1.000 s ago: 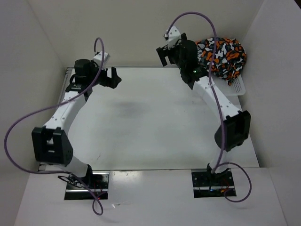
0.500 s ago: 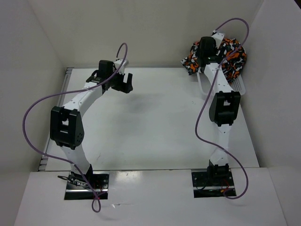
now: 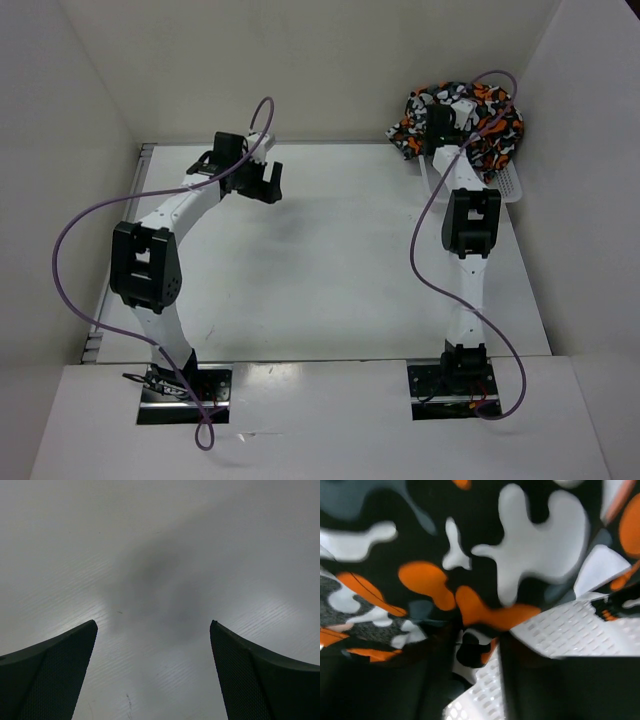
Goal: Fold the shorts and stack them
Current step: Grab the shorts from the pile
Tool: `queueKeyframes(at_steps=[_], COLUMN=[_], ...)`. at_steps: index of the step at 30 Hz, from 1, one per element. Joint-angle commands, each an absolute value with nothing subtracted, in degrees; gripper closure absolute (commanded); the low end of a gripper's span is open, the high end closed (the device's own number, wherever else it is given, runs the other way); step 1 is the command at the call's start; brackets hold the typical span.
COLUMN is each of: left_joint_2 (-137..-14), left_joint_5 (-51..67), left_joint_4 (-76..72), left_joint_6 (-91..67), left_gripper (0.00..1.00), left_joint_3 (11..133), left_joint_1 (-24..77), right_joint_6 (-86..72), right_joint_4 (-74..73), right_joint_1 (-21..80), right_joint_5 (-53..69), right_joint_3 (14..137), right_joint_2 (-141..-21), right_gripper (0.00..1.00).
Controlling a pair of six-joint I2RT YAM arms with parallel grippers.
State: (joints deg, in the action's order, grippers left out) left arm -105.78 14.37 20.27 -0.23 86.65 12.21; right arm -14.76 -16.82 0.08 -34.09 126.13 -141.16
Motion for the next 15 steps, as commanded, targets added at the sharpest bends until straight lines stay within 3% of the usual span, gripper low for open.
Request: queueKeyframes(at_steps=[1,2,3,4,15], left_joint_2=[-106.7,-106.7,-106.7,-106.7,-104.9], left_joint_5=[14.0,14.0,14.6,15.4,15.5], left_joint_4=[20.4,20.4,20.9,20.9,19.2], left_joint_6=[0.0,0.0,0.0,0.0,0.0], left_gripper=[0.00,0.00,0.00,0.00,0.00], left_joint_3=[89.3,89.3,89.3,89.3,89.3], left_joint_1=[12.5,12.5,12.5,12.5,12.5], right_joint_6=[-16.0,-15.0,-14.3,-13.5,-11.6], right_joint_4=[-15.5,-15.5,-15.5,-15.5,-16.5], right_joint_1=[-0.3,-0.3,-0.3,-0.3,2.6], right_joint_5=[-35.3,-34.7,-33.3,-33.3,-27.9], right_joint_3=[130.7,130.7,130.7,130.7,123.1], right_joint_2=[-141.2,-141.2,-141.2,-140.5,-124.9], right_gripper=[0.71,0.80,0.97,1.00,1.00])
